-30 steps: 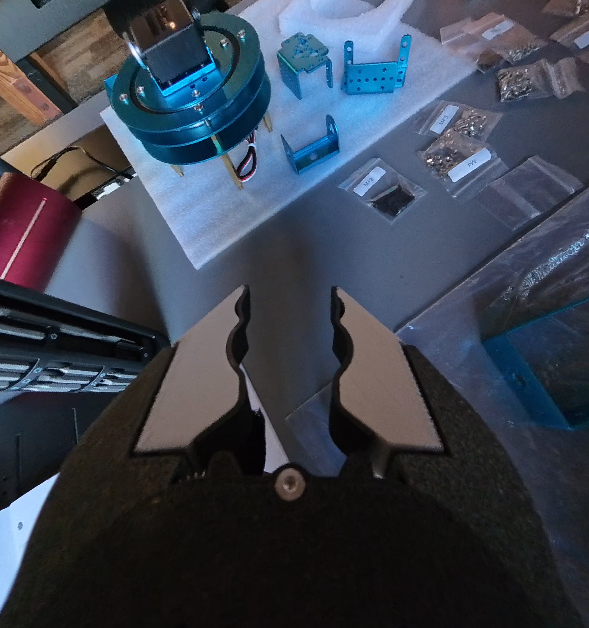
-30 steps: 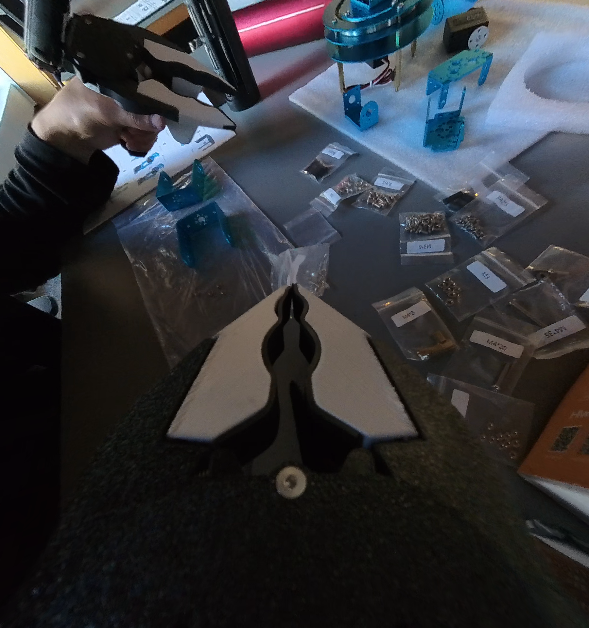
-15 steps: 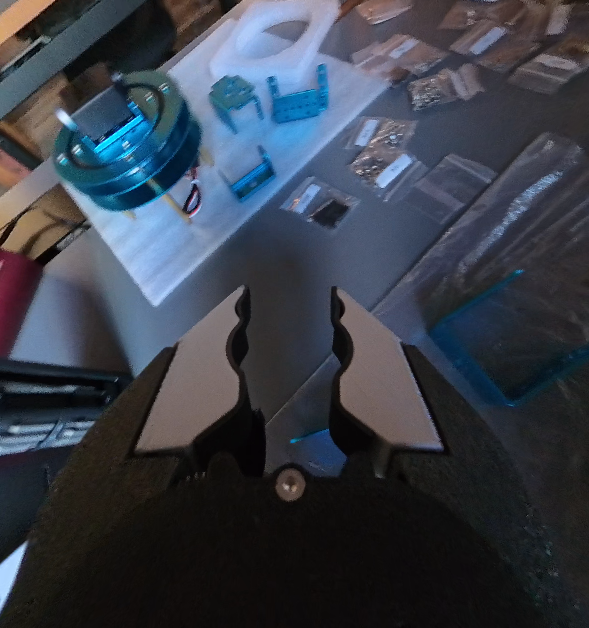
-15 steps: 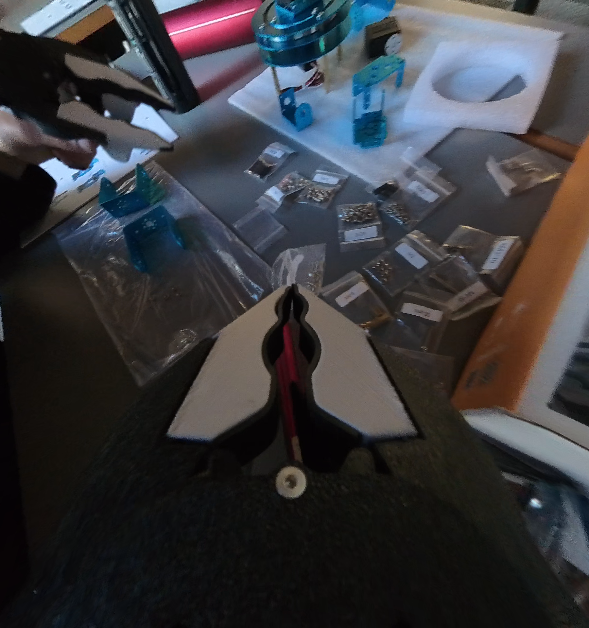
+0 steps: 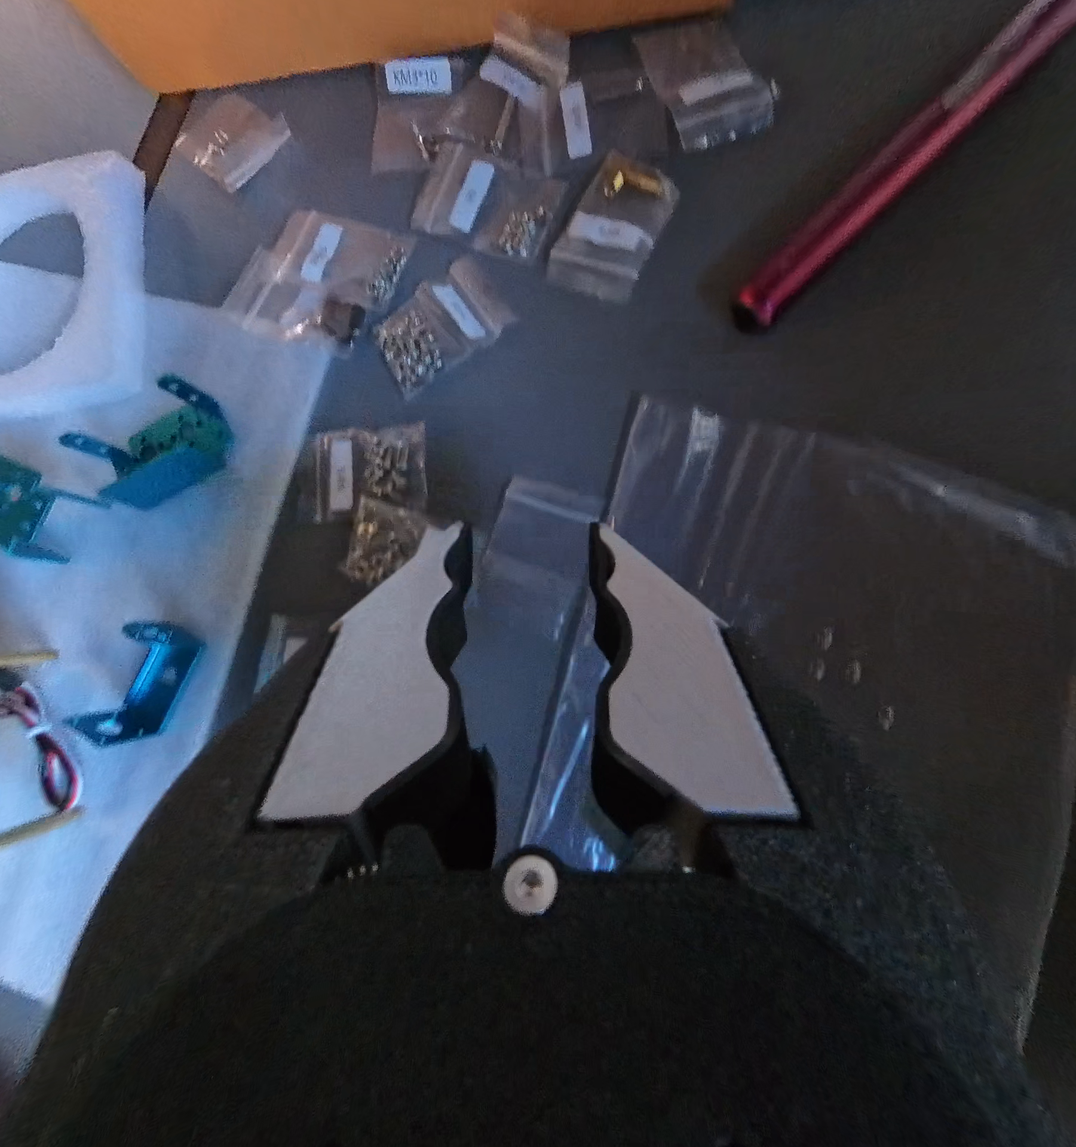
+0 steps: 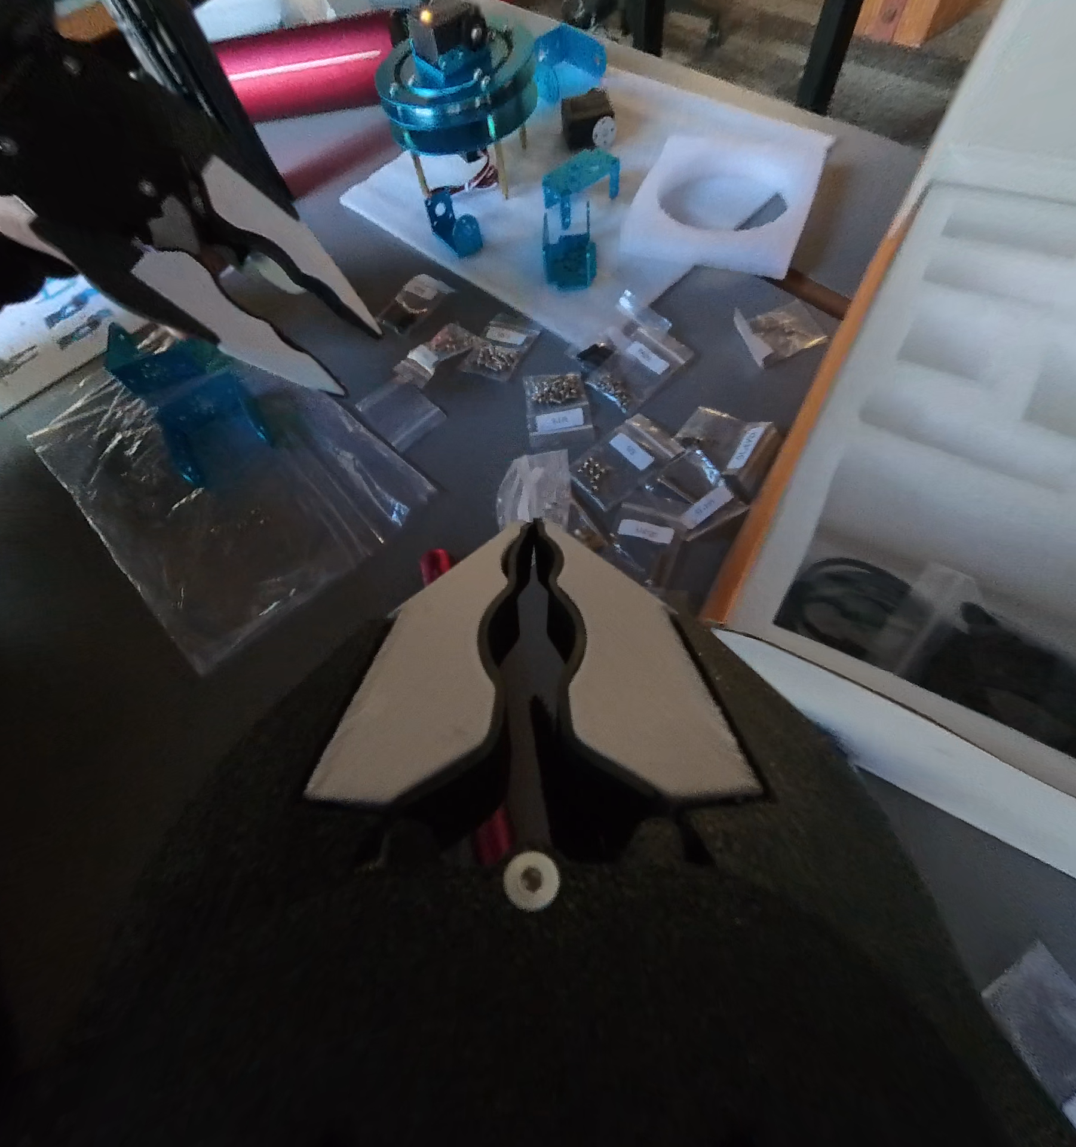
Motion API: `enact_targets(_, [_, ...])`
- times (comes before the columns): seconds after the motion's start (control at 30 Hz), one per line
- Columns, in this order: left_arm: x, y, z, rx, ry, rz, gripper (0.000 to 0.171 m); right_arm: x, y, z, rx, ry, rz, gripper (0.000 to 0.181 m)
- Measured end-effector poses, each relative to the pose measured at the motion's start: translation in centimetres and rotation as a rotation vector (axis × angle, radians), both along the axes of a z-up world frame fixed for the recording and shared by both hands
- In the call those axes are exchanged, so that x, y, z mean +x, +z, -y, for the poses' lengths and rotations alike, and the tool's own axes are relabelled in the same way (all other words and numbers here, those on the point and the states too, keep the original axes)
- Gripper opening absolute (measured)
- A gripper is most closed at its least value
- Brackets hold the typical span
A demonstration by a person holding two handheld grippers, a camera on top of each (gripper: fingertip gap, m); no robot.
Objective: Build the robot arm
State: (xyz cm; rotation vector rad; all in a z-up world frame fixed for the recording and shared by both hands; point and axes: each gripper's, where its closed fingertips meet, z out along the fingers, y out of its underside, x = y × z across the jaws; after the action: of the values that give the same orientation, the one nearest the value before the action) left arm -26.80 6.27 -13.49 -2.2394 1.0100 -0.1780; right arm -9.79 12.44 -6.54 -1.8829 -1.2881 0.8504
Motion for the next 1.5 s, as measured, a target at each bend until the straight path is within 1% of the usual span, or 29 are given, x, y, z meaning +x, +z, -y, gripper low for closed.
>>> enact_targets(0.07, [1.6,0.2,-1.5,0.006,0.019,0.031,0.037,0.5,0.7,-0.3,-0.002,-0.015,-0.023,0.000])
enact_targets(0.13, [3.7,0.3,-2.6,-0.009,0.058,0.093,0.037,1.2,0.8,-1.2,0.033,-0.058,-0.008,0.000])
enact_targets(0.2, [6.0,0.5,-3.3,-0.036,0.124,0.176,0.037,1.9,0.9,-2.1,0.103,-0.105,0.031,0.000])
enact_targets(0.27, [8.1,0.4,-3.3,-0.040,0.145,0.213,0.037,1.7,1.3,-2.0,0.123,-0.107,0.021,0.000])
enact_targets(0.33, [9.4,0.3,-3.5,-0.005,0.151,0.187,0.037,1.4,1.5,-1.7,0.128,-0.093,0.008,0.000])
enact_targets(0.43, [10.5,-0.7,-3.3,-0.003,0.132,0.123,0.037,1.0,1.3,-1.5,0.120,-0.080,0.004,0.000])
enact_targets(0.63, [10.1,-2.5,-4.3,-0.023,0.179,0.060,0.037,1.2,0.5,-2.0,0.112,-0.092,0.027,0.000])
enact_targets(0.8, [9.9,-3.4,-5.5,-0.008,0.226,0.023,0.037,1.6,0.9,-2.4,0.123,-0.112,0.015,0.000])
enact_targets(0.9, [10.7,-3.7,-5.7,-0.035,0.215,0.062,0.037,1.6,1.2,-2.2,0.121,-0.104,0.002,0.000])
enact_targets(0.97, [10.7,-4.1,-5.8,-0.033,0.203,0.029,0.036,1.6,1.2,-2.1,0.120,-0.101,0.004,0.000])
enact_targets(1.07, [10.7,-4.1,-5.9,-0.014,0.178,-0.001,0.014,1.7,1.0,-2.2,0.125,-0.104,0.013,0.000])
enact_targets(1.1, [10.4,-4.1,-5.9,0.000,0.165,-0.023,0.004,1.7,1.0,-2.3,0.125,-0.106,0.016,0.000])
enact_targets(1.13, [10.2,-4.1,-5.9,0.012,0.146,-0.046,0.000,1.9,1.0,-2.4,0.125,-0.112,0.017,0.000])
enact_targets(1.27, [8.0,-4.0,-5.2,0.024,0.051,-0.151,0.000,2.3,0.9,-2.9,0.114,-0.129,0.017,0.000])
enact_targets(1.37, [6.0,-3.7,-4.6,-0.004,0.031,-0.162,0.000,2.4,0.7,-3.0,0.111,-0.132,0.022,0.000])
enact_targets(1.43, [5.2,-2.9,-5.0,0.014,0.053,-0.134,0.000,2.3,0.6,-3.0,0.118,-0.132,0.033,0.000])
enact_targets(1.47, [4.5,-2.3,-5.5,0.035,0.092,-0.132,0.001,2.3,0.5,-3.0,0.119,-0.131,0.038,0.000])
enact_targets(1.5, [3.7,-1.9,-6.1,0.055,0.136,-0.132,0.011,2.2,0.4,-2.9,0.121,-0.130,0.041,0.000])
